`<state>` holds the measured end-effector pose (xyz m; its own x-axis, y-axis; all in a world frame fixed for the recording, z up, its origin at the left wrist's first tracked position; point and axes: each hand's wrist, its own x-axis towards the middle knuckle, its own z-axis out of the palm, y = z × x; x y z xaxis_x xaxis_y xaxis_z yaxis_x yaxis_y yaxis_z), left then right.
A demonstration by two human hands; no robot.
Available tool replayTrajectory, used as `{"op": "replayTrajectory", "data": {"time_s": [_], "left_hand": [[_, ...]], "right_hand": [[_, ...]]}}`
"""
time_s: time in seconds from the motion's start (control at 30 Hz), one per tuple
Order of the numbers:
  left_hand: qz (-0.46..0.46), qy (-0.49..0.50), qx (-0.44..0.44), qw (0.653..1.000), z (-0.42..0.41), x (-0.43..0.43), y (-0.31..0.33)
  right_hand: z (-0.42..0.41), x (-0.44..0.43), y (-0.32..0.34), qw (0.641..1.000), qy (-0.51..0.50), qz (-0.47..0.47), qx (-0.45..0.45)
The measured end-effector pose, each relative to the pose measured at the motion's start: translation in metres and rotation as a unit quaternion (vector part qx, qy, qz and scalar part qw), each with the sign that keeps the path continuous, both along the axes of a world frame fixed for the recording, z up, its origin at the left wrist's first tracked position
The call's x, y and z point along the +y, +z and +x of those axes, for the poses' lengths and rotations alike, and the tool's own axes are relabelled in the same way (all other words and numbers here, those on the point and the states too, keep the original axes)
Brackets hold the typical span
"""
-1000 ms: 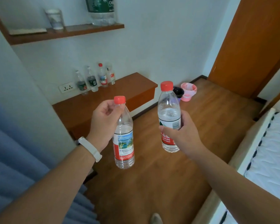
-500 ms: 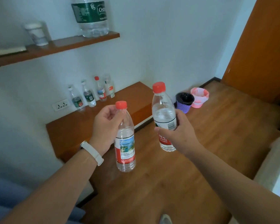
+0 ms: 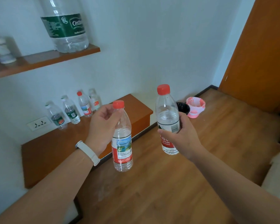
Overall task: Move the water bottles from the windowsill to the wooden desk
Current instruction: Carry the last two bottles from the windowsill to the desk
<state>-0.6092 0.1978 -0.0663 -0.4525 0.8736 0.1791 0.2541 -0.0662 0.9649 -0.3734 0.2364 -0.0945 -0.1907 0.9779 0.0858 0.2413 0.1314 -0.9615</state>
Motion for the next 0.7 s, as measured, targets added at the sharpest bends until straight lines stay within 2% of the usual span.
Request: {"op": "replayTrajectory", "data": {"time_s": [0.4,0.7], "left_hand": [[0.007,-0.016,-0.027,0.999,-0.034,0.104,-0.015],[0.037,0.014,-0.063,0.997,-0.123,0.207,-0.021]], "right_hand": [[-0.037,0.097,-0.007,0.999,-0.008,0.001,-0.033],[-0.12,0.21,0.007,0.994,0.022,0.018,-0.105]]}}
